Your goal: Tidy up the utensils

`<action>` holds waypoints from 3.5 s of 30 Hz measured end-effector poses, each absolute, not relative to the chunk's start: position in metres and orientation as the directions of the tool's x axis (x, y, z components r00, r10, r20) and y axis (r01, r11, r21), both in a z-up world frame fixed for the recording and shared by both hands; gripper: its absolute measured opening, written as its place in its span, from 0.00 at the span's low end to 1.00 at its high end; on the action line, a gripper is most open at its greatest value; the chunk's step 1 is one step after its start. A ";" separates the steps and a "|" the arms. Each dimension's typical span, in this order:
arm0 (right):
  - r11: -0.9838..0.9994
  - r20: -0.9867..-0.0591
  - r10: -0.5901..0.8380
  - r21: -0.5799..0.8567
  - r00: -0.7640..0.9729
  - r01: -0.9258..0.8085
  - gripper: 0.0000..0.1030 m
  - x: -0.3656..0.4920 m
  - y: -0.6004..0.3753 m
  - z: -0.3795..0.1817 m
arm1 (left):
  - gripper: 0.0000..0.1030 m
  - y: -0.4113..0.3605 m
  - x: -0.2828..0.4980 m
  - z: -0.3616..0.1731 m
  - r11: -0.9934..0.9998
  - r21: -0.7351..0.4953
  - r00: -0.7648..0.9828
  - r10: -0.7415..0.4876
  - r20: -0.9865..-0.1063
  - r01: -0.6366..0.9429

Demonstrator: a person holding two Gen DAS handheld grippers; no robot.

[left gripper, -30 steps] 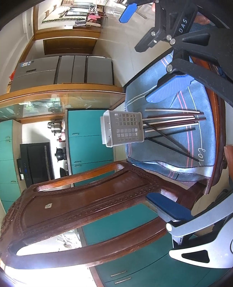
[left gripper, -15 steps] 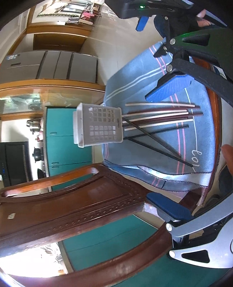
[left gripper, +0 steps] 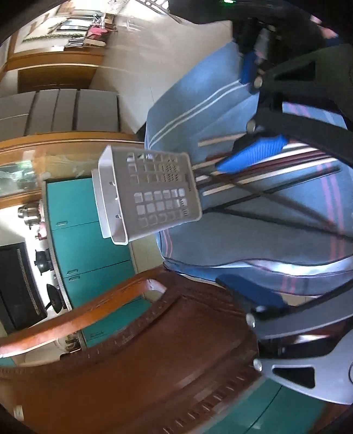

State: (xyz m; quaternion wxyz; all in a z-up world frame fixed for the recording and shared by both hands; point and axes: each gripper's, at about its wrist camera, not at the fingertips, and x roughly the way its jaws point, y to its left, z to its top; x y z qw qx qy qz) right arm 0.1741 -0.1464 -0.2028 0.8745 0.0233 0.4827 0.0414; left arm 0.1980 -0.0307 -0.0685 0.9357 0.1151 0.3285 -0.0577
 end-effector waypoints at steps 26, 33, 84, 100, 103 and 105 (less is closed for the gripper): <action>0.998 -0.873 0.028 -0.002 0.487 -0.061 0.00 0.235 -0.163 -0.207 | 0.79 -0.033 0.259 -0.139 0.984 0.087 0.638 -0.032 -0.769 0.154; 0.997 -0.859 0.078 0.070 0.507 -0.036 0.30 0.252 -0.172 -0.203 | 0.81 -0.035 0.270 -0.163 0.985 0.075 0.581 -0.028 -0.814 0.153; 0.972 -0.783 0.223 0.134 0.581 -0.193 0.45 0.256 -0.125 -0.215 | 0.16 -0.005 0.270 -0.169 0.980 -0.147 0.559 -0.196 -0.806 0.131; 0.970 -0.780 0.222 0.119 0.585 -0.210 0.07 0.250 -0.144 -0.210 | 0.28 -0.002 0.264 -0.172 0.988 -0.094 0.558 -0.147 -0.816 0.123; 0.981 -0.774 0.164 0.061 0.612 -0.185 0.07 0.248 -0.147 -0.209 | 0.28 -0.003 0.268 -0.174 0.989 -0.084 0.556 -0.139 -0.820 0.124; 0.982 -0.772 0.159 0.059 0.615 -0.181 0.07 0.248 -0.148 -0.210 | 0.29 -0.003 0.269 -0.175 0.990 -0.078 0.551 -0.133 -0.824 0.122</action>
